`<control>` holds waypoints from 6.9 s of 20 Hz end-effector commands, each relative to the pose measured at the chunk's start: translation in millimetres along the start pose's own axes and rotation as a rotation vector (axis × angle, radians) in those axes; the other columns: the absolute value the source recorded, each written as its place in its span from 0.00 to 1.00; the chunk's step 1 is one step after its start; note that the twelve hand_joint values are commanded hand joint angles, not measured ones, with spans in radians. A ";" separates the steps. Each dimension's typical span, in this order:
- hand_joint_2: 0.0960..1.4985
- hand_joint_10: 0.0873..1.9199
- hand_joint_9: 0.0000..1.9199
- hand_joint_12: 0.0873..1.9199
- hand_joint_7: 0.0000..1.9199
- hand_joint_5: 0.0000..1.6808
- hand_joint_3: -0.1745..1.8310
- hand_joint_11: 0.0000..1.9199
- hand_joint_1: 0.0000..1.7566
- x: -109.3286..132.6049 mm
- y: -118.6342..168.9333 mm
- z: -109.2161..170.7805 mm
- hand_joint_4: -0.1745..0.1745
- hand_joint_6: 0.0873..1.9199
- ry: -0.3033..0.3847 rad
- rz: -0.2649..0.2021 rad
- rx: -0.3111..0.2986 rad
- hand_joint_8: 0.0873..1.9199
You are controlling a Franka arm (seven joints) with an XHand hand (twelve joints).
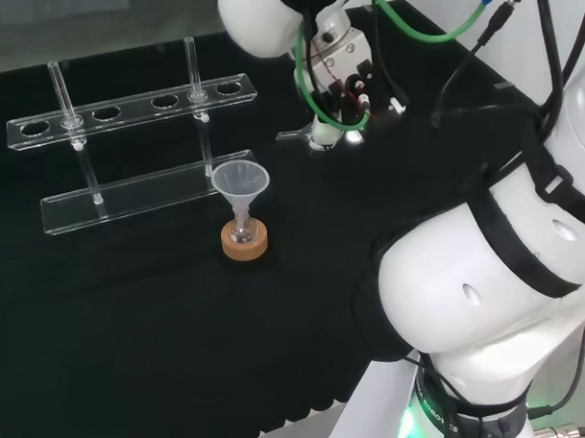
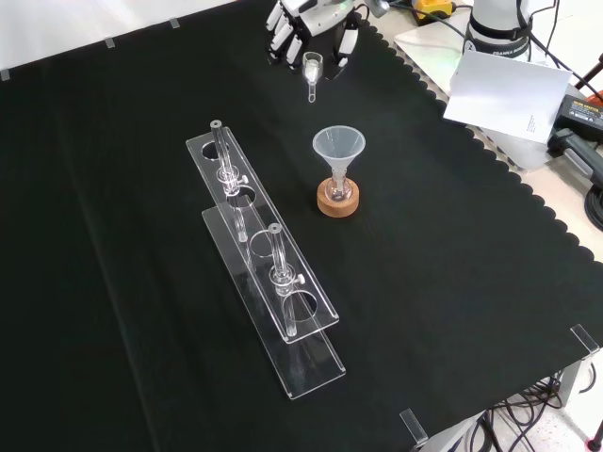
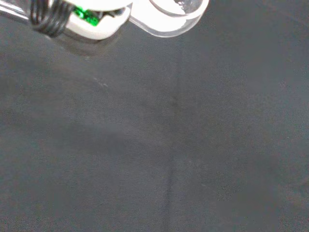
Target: Pour all the NaCl from the weighing funnel into the round-bottom flask.
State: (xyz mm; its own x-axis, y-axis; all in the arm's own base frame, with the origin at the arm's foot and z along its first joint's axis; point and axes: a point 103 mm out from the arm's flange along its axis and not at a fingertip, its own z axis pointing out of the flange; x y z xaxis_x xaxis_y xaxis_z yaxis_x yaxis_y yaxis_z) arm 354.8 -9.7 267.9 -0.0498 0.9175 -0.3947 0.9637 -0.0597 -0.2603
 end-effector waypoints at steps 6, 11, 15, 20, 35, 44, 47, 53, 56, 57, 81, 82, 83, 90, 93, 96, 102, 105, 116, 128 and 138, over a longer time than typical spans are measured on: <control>0.44 0.13 0.52 0.52 0.33 0.76 0.36 0.43 0.64 27.8 3.8 -7.6 1.00 0.29 -0.061 -0.037 0.023 0.31; 0.44 0.13 0.52 0.52 0.33 0.76 0.36 0.43 0.64 33.4 7.4 -5.7 1.00 0.29 -0.072 -0.051 0.034 0.31; 0.44 0.13 0.52 0.52 0.33 0.76 0.36 0.43 0.64 36.8 8.6 -4.7 1.00 0.29 -0.076 -0.058 0.044 0.31; 0.44 0.13 0.52 0.52 0.33 0.76 0.36 0.43 0.64 41.3 9.1 -7.1 1.00 0.29 -0.110 -0.065 0.051 0.31; 0.44 0.13 0.51 0.52 0.33 0.76 0.36 0.43 0.64 46.9 7.5 -14.0 1.00 0.29 -0.225 -0.081 0.072 0.31; 0.44 0.13 0.51 0.52 0.32 0.76 0.36 0.43 0.64 52.1 7.4 -21.3 1.00 0.29 -0.288 -0.095 0.073 0.31; 0.44 0.13 0.51 0.51 0.32 0.76 0.36 0.43 0.64 52.8 7.5 -23.8 1.00 0.29 -0.309 -0.095 0.077 0.31; 0.44 0.13 0.51 0.51 0.32 0.76 0.36 0.43 0.64 53.8 6.3 -28.2 1.00 0.29 -0.355 -0.089 0.078 0.31; 0.44 0.12 0.52 0.52 0.32 0.76 0.36 0.43 0.64 56.6 6.0 -29.6 1.00 0.29 -0.384 -0.092 0.078 0.31; 0.44 0.12 0.52 0.52 0.32 0.76 0.36 0.43 0.64 57.8 6.1 -30.1 1.00 0.29 -0.394 -0.092 0.079 0.31; 0.45 0.12 0.51 0.51 0.32 0.75 0.35 0.44 0.64 71.2 6.2 -42.7 1.00 0.30 -0.540 -0.117 0.054 0.31; 0.45 0.12 0.51 0.51 0.32 0.75 0.35 0.44 0.64 71.7 6.4 -42.7 1.00 0.30 -0.545 -0.118 0.055 0.31; 0.45 0.12 0.51 0.51 0.32 0.75 0.35 0.44 0.64 71.8 6.9 -42.8 1.00 0.30 -0.549 -0.118 0.059 0.31; 0.45 0.12 0.51 0.51 0.31 0.75 0.35 0.44 0.64 74.6 9.1 -44.3 1.00 0.30 -0.577 -0.114 0.075 0.31; 0.45 0.12 0.51 0.51 0.31 0.75 0.35 0.44 0.63 76.5 9.9 -44.1 1.00 0.31 -0.587 -0.112 0.088 0.31; 0.45 0.12 0.51 0.51 0.31 0.75 0.35 0.43 0.63 77.5 11.2 -44.1 1.00 0.31 -0.590 -0.111 0.099 0.31; 0.45 0.11 0.51 0.51 0.31 0.75 0.35 0.43 0.63 78.3 11.9 -46.2 1.00 0.31 -0.609 -0.110 0.094 0.31; 0.45 0.11 0.50 0.51 0.31 0.75 0.35 0.43 0.63 79.4 12.2 -46.1 1.00 0.31 -0.611 -0.110 0.099 0.31; 0.45 0.11 0.50 0.51 0.30 0.75 0.35 0.43 0.63 83.6 13.5 -45.7 1.00 0.31 -0.645 -0.090 0.127 0.31; 0.45 0.11 0.50 0.51 0.30 0.75 0.35 0.43 0.63 89.0 11.9 -48.6 1.00 0.31 -0.695 -0.072 0.144 0.31; 0.45 0.11 0.50 0.51 0.30 0.75 0.35 0.43 0.63 93.9 12.1 -49.8 1.00 0.31 -0.728 -0.054 0.179 0.31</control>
State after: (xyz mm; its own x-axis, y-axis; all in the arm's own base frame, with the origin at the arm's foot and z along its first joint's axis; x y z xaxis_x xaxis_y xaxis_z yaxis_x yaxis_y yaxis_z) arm 374.7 94.7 271.7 -0.3168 0.4394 -0.8406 0.9045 -0.1268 -0.4072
